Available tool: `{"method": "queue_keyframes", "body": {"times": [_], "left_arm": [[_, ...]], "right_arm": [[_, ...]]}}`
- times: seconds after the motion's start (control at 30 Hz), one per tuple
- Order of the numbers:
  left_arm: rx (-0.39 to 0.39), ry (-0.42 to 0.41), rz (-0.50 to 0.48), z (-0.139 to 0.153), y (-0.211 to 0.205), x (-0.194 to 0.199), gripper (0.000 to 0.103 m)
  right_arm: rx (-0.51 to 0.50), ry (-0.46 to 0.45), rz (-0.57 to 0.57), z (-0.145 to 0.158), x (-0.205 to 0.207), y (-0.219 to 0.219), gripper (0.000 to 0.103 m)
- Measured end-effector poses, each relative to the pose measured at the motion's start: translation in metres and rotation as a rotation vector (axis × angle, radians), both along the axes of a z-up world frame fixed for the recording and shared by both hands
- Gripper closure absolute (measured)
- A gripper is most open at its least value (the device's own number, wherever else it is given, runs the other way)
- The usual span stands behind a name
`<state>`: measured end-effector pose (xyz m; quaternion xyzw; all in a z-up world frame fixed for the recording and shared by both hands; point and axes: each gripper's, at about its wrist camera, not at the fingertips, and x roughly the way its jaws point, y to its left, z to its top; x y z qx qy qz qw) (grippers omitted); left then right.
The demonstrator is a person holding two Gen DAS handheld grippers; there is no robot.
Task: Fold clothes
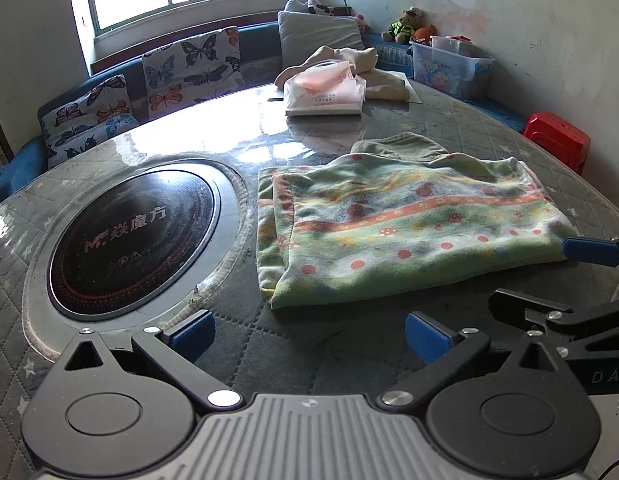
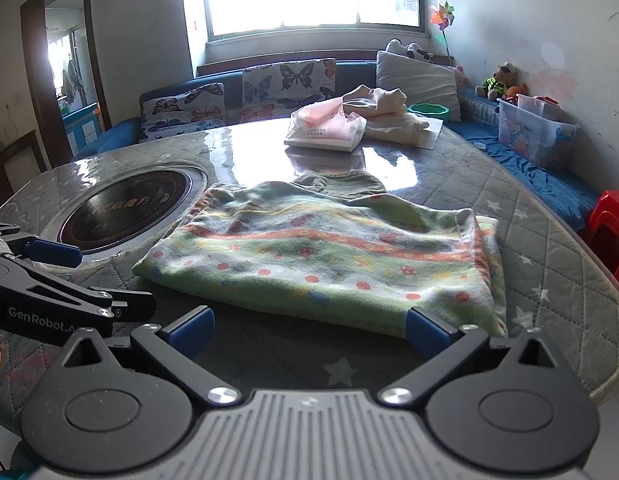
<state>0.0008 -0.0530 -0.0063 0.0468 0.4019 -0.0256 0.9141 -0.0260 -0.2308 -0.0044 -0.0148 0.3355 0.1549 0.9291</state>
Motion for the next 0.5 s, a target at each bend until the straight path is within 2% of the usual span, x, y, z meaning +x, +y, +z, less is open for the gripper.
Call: {"method": "queue_keyframes", "body": {"times": [0.5], "left_arm": [[0.011,-0.029,-0.003,0.0038,0.0001,-0.0006,0.000]], "right_arm": [[-0.008,-0.006,0.003,0.0021,-0.0002,0.0021,0.000]]}}
